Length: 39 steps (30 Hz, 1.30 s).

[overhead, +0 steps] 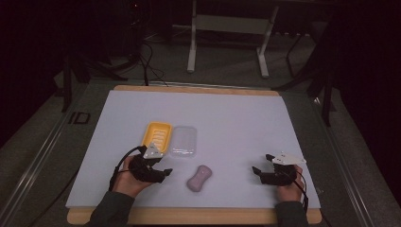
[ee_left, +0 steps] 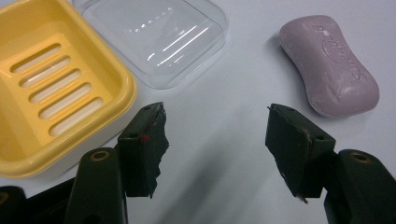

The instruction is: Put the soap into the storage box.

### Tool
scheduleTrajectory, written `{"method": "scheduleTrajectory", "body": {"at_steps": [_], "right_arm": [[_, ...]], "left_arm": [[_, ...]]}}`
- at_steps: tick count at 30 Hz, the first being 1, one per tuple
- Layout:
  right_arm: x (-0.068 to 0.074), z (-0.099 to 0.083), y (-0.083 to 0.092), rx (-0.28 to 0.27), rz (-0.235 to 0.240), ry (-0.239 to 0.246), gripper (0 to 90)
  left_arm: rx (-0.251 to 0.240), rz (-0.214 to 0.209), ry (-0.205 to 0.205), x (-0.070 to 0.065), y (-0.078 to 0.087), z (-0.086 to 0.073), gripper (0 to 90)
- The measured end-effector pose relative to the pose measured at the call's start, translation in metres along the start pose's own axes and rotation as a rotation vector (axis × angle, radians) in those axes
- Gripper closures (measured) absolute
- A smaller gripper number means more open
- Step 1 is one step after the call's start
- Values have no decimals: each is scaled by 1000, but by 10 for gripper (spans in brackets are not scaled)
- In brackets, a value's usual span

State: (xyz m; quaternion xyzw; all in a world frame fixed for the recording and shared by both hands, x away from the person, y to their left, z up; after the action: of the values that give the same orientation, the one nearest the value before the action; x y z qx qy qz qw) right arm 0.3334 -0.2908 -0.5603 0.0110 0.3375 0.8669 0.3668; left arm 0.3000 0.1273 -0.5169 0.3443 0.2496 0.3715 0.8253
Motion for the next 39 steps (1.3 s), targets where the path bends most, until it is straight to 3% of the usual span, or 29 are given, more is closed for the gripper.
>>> {"method": "scheduleTrajectory", "body": {"at_steps": [11,39], "right_arm": [[0,0,1,-15,-3,2,212],[0,0,2,-25,-6,9,211]], "left_arm": [[-5,3,-11,-3,3,8,393],[66,24,-50,-14,-2,25,386]]}}
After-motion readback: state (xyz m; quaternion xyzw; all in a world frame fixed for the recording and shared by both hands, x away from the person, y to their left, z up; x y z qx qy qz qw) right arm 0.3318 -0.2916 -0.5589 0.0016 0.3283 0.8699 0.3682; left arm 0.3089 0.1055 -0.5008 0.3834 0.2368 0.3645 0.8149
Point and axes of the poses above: each handheld gripper's, and its own axes: y roughly backward along the jaws, z roughly out of its top, x roughly to its left, the point moved 4 cm from there along -y, roughly forward along the jaws, and after that the axes turned 13 degrees about y, right-handed, at the moved point
